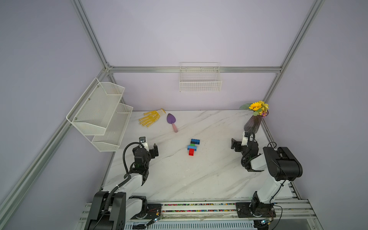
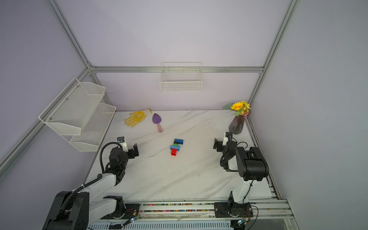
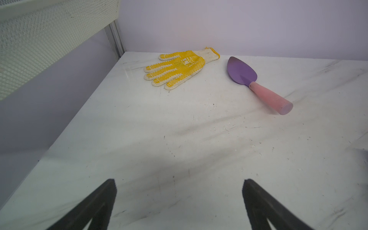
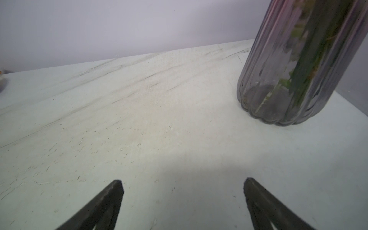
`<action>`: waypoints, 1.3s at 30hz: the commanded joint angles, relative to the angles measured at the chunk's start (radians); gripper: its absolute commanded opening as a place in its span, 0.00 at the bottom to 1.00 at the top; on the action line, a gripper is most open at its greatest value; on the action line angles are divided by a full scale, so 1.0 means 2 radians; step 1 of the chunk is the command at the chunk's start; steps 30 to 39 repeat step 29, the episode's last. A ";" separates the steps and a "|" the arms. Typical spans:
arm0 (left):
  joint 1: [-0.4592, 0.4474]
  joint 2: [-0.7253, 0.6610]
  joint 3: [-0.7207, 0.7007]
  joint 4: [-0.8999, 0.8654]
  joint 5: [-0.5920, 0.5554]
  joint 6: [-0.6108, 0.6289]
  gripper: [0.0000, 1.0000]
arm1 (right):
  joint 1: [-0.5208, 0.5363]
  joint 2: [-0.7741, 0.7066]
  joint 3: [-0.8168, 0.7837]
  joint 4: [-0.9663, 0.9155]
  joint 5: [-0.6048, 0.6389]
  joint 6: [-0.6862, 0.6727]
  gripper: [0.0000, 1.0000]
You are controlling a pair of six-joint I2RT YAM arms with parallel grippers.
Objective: Assemble the letter f with lego
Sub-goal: Reset both arms
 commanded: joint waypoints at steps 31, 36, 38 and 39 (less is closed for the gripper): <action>0.026 0.204 0.011 0.278 -0.001 0.032 1.00 | 0.012 -0.005 0.012 0.004 0.022 -0.001 0.97; 0.026 0.204 0.011 0.278 -0.001 0.032 1.00 | 0.012 -0.005 0.012 0.004 0.022 -0.001 0.97; 0.026 0.204 0.011 0.278 -0.001 0.032 1.00 | 0.012 -0.005 0.012 0.004 0.022 -0.001 0.97; 0.026 0.204 0.011 0.278 -0.001 0.032 1.00 | 0.012 -0.005 0.012 0.004 0.022 -0.001 0.97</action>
